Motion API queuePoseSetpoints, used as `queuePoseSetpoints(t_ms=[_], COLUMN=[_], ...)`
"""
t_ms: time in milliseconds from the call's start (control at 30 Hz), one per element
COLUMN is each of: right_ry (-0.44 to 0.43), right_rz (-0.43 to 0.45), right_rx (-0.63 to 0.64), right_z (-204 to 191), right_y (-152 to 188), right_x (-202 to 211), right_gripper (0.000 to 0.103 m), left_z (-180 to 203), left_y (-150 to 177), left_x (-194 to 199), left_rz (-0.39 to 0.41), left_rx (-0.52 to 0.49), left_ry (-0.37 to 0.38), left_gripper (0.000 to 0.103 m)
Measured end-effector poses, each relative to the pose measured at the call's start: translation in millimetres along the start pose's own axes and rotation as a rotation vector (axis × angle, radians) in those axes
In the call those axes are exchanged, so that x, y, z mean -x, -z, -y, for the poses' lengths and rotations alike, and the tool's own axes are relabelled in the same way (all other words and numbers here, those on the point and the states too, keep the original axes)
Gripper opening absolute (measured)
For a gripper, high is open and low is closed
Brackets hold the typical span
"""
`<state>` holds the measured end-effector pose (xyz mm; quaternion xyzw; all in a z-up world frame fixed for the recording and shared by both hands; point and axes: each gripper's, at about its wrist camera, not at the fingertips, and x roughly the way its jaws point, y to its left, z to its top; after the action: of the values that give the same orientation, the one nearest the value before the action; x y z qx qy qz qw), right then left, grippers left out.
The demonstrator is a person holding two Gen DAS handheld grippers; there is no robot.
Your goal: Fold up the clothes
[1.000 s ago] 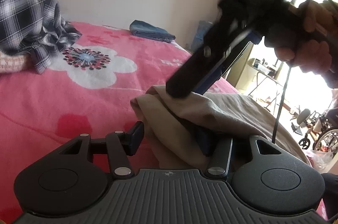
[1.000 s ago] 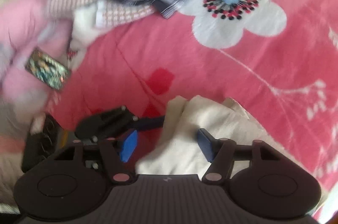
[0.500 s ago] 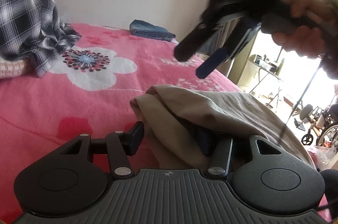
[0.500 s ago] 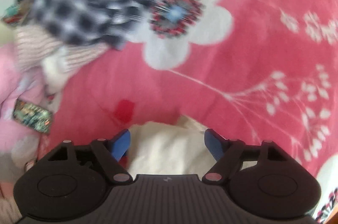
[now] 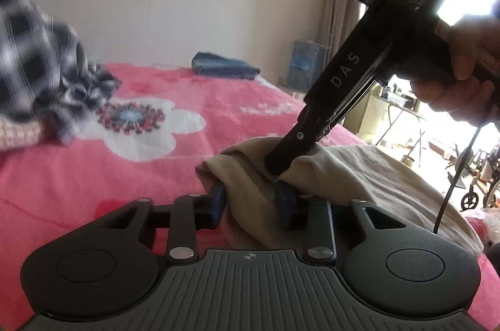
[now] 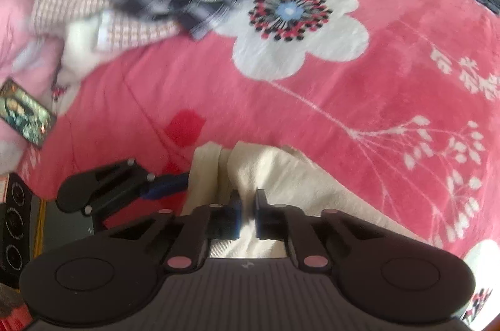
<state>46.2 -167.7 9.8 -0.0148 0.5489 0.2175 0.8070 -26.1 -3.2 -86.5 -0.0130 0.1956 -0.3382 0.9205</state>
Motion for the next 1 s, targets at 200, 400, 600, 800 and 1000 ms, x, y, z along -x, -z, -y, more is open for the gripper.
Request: queuePoseSetpoints(t_ms=[200,400,600,800,1000], right_ry=[-0.086,-0.101,-0.136,-0.227,-0.333], right_rz=[0.095,0.116,0.078,0.091,0.106], right_rx=[-0.053,-0.047,-0.114,-0.276,-0.412], right_z=[8,9,18,43,60], right_y=[7,8,7,11,17], right_x=[14,15,-4,-4,-8], right_gripper=[0.007,0.007,0.007,0.007,0.007], left_z=[8,10,2,-20,-39], left_y=[-4,-4,-2,-7,-3], left_x=[-13,-39,-45,0,1], left_rz=[0.0,-0.025,-0.083,-0.081,-0.108], left_rx=[-0.124,-0.2,-0.138,-0.014,0.113], left_ry=[0.068,0.129,0.124,0.056,0.021], left_gripper=[0.018,0.018,0.021,0.04,0.04])
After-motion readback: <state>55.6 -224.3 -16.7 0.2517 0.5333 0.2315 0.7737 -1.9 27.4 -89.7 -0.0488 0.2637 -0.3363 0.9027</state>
